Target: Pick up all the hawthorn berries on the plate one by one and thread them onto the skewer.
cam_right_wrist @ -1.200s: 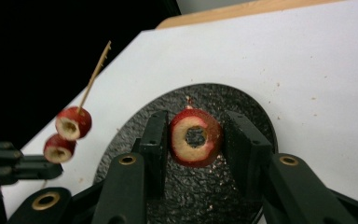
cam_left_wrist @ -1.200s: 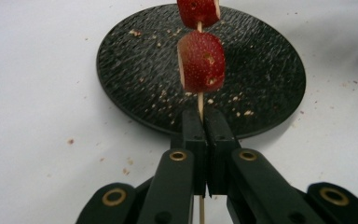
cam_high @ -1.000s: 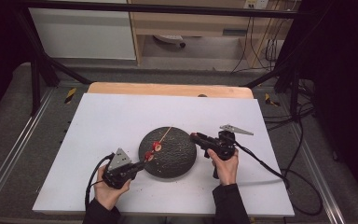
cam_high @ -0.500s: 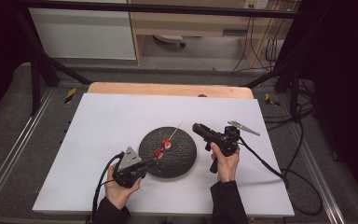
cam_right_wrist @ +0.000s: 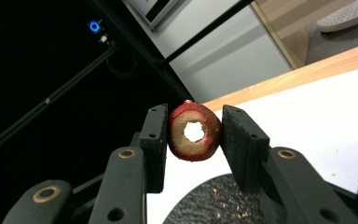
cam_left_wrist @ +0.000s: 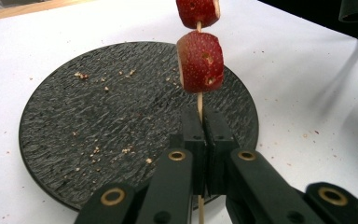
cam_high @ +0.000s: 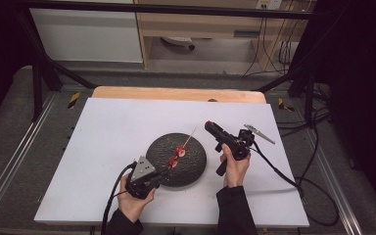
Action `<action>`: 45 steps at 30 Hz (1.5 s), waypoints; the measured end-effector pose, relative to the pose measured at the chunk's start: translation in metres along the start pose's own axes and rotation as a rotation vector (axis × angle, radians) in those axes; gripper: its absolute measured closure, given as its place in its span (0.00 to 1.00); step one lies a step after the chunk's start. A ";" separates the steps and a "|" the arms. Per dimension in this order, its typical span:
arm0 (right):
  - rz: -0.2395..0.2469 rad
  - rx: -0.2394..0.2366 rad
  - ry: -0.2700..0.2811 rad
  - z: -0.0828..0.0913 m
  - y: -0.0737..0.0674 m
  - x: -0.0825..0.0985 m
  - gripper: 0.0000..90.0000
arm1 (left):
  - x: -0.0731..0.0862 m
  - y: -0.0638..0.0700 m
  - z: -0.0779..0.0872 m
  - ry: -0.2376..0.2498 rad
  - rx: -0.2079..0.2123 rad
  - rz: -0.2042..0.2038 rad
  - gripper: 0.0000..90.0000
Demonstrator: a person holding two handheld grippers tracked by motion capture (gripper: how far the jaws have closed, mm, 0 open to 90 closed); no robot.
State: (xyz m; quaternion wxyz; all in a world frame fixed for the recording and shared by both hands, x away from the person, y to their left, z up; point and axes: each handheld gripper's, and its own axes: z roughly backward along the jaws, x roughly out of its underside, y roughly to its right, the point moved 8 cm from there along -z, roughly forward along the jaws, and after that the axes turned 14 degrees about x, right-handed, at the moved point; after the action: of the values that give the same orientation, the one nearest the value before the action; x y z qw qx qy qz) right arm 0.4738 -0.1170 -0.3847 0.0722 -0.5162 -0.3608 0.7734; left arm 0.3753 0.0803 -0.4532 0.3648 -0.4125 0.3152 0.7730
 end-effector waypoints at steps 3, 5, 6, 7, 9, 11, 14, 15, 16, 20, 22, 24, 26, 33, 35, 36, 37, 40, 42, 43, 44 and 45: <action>-0.007 0.001 0.025 -0.001 0.000 -0.002 0.70 | -0.001 0.003 -0.003 0.006 0.002 0.006 0.98; -0.014 -0.001 0.039 -0.002 0.000 -0.003 0.70 | -0.001 0.004 -0.005 0.010 0.005 0.006 0.98; -0.015 -0.001 0.041 -0.002 0.000 -0.003 0.70 | -0.002 0.005 -0.006 0.013 0.005 0.008 0.98; -0.015 -0.001 0.047 -0.002 0.000 -0.004 0.70 | -0.002 0.006 -0.007 0.015 0.006 0.011 0.98; -0.024 0.003 0.056 -0.002 0.000 -0.004 0.70 | -0.003 0.008 -0.009 0.015 0.009 0.010 0.98; -0.032 -0.001 0.070 -0.002 -0.001 -0.005 0.70 | -0.003 0.009 -0.012 0.017 0.011 0.012 0.98; -0.036 0.000 0.087 -0.002 -0.001 -0.006 0.70 | -0.004 0.012 -0.015 0.020 0.014 0.014 0.98; -0.040 -0.001 0.095 -0.002 -0.002 -0.007 0.70 | -0.005 0.013 -0.016 0.022 0.016 0.014 0.98; -0.043 -0.002 0.099 -0.001 -0.002 -0.007 0.70 | -0.005 0.013 -0.017 0.021 0.018 0.014 0.98; -0.047 -0.007 0.112 -0.001 -0.002 -0.008 0.70 | -0.007 0.016 -0.021 0.028 0.022 0.015 0.98; -0.055 -0.010 0.115 -0.001 -0.003 -0.008 0.70 | -0.008 0.017 -0.023 0.028 0.025 0.016 0.98; -0.056 -0.016 0.118 -0.001 -0.004 -0.007 0.70 | -0.008 0.019 -0.025 0.029 0.028 0.016 0.98; -0.054 -0.016 0.123 -0.001 -0.004 -0.007 0.70 | -0.009 0.020 -0.026 0.028 0.032 0.017 0.98; -0.060 -0.022 0.126 0.000 -0.005 -0.007 0.70 | -0.012 0.022 -0.028 0.039 0.034 0.020 0.98; -0.064 -0.024 0.125 0.000 -0.005 -0.007 0.70 | -0.012 0.022 -0.028 0.041 0.035 0.026 0.98; -0.065 -0.025 0.125 0.000 -0.005 -0.007 0.70 | -0.013 0.021 -0.028 0.044 0.034 0.028 0.98; -0.067 -0.027 0.126 0.000 -0.006 -0.006 0.70 | -0.013 0.022 -0.029 0.046 0.034 0.032 0.98; -0.070 -0.031 0.126 0.000 -0.006 -0.006 0.70 | -0.014 0.022 -0.030 0.053 0.032 0.040 0.98; -0.070 -0.032 0.128 0.000 -0.006 -0.005 0.70 | -0.015 0.023 -0.030 0.063 0.031 0.045 0.98; -0.070 -0.032 0.127 -0.001 -0.006 -0.005 0.70 | -0.015 0.023 -0.030 0.065 0.032 0.047 0.98; -0.070 -0.033 0.126 -0.001 -0.006 -0.004 0.70 | -0.016 0.023 -0.031 0.068 0.029 0.048 0.98; -0.073 -0.035 0.123 -0.001 -0.007 -0.004 0.70 | -0.017 0.023 -0.031 0.071 0.027 0.050 0.98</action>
State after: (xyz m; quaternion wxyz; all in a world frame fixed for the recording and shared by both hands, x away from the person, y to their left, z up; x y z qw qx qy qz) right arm 0.4745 -0.1135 -0.3779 0.1134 -0.5506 -0.3875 0.7306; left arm 0.3755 0.0383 -0.4489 0.3396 -0.4267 0.3485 0.7623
